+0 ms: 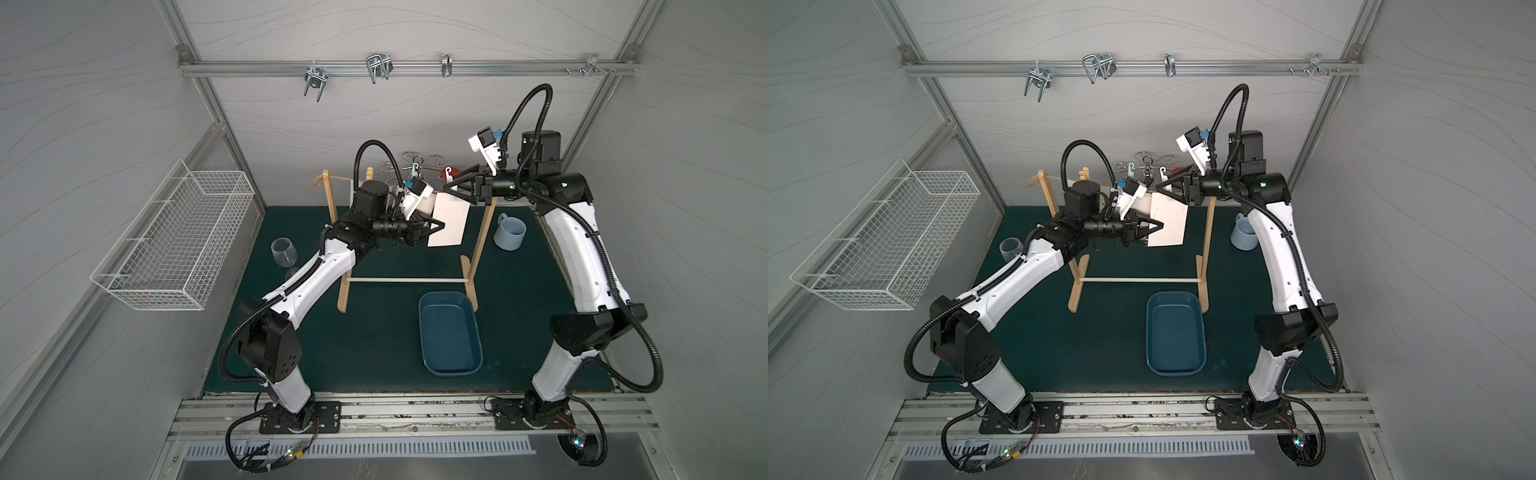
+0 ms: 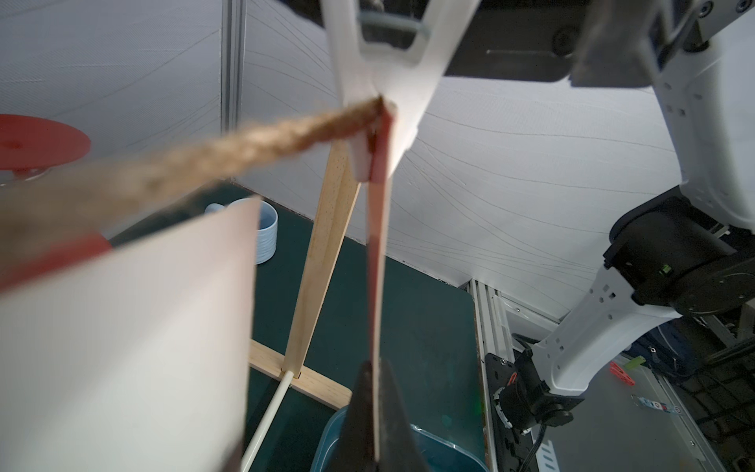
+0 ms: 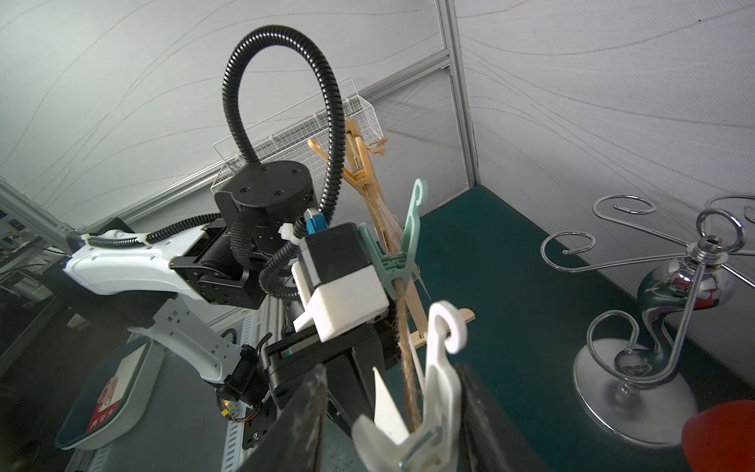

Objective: Remove the postcards from the strings
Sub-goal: Remove the clamp from the clothesline.

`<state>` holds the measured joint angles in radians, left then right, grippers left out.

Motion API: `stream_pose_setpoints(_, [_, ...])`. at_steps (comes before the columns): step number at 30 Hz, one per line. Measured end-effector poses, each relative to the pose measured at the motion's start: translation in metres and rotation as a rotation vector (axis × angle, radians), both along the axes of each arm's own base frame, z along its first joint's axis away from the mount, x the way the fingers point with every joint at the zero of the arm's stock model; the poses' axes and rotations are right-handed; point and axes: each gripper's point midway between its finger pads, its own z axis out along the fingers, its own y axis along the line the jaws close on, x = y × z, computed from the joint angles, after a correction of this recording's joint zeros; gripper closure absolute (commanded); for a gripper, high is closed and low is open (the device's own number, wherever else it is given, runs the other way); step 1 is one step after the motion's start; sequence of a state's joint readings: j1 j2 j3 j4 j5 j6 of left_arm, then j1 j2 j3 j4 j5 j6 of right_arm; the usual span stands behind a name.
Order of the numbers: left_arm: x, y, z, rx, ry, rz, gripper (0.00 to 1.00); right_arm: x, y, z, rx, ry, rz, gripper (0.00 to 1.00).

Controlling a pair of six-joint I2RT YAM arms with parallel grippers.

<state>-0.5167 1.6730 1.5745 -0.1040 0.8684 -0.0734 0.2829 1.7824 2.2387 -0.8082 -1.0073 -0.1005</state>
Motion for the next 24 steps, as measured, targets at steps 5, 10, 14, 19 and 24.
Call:
stream_pose_setpoints(5, [-0.0026,0.0001,0.0003,-0.004,0.011,-0.015,1.00,0.0006,-0.0022,-0.0008,0.008,0.005,0.009,0.54])
stream_pose_setpoints(10, [-0.0043,0.0000,0.0019,-0.009,0.014,-0.026,1.00,0.0002,-0.0049,0.0006,0.016,0.006,0.017,0.53])
stream_pose_setpoints(14, [-0.0053,0.0001,0.0040,-0.011,0.017,-0.033,1.00,0.0001,-0.0069,0.0016,0.024,0.005,0.025,0.52])
stream_pose_setpoints(19, [-0.0067,0.0000,0.0043,-0.011,0.022,-0.040,1.00,-0.0023,-0.0088,0.0036,0.037,0.010,0.043,0.53])
stream_pose_setpoints(24, [-0.0061,-0.0007,0.0046,-0.011,0.023,-0.044,1.00,-0.0028,-0.0098,0.0049,0.045,0.012,0.050,0.60])
